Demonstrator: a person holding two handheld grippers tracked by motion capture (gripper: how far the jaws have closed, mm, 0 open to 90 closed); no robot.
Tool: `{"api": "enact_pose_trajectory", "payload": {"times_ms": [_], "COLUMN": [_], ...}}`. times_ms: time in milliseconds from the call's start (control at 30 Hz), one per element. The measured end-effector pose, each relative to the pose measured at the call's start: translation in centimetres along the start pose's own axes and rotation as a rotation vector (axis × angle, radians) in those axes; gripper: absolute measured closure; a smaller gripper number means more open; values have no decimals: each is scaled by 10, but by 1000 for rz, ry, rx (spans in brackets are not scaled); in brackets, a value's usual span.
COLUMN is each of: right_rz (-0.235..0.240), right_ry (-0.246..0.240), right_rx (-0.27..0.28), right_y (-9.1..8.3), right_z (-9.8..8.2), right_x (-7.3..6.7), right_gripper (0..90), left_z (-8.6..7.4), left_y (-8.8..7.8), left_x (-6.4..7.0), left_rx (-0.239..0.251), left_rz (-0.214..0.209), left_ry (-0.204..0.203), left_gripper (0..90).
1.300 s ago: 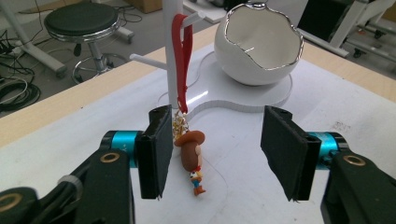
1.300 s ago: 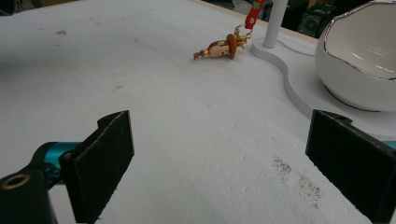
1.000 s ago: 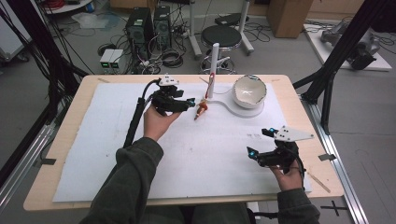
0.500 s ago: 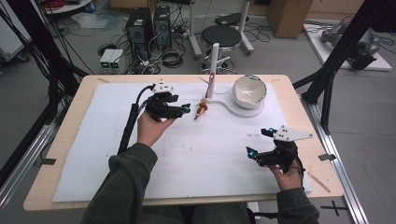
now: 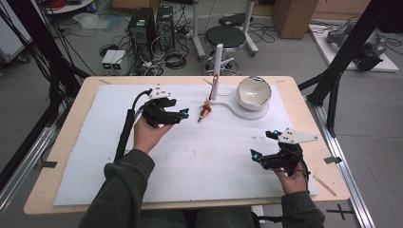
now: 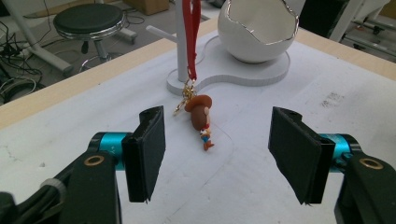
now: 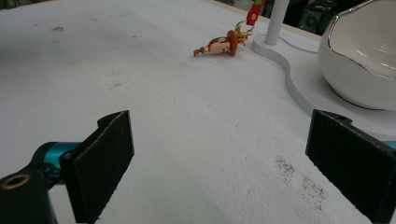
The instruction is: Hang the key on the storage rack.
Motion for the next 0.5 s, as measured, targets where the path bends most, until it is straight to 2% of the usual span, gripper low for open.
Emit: {"api": "enact_pose_trajectory", "payload": {"times_ms": [500], "right_rz": [-1], "right_ry": [4], "right_rx": [-7], "right_y": [1], "right_z": [0], "right_x": [-1], "right_gripper": [67], "left_z": [-7], "left_y": [-17], "left_x": [1], "left_rx": [12], "left_rz": [1], "left_ry": [15], "left_gripper": [328]}}
Point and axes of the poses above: each handheld gripper's, and its own axes: y roughly forward along the jaws, z roughly out of its top, x roughly to its right, the point moved 2 cm from there along y, roughly forward along the jaws, and after that the axes turned 5 degrees about x, right-handed, at the moved point
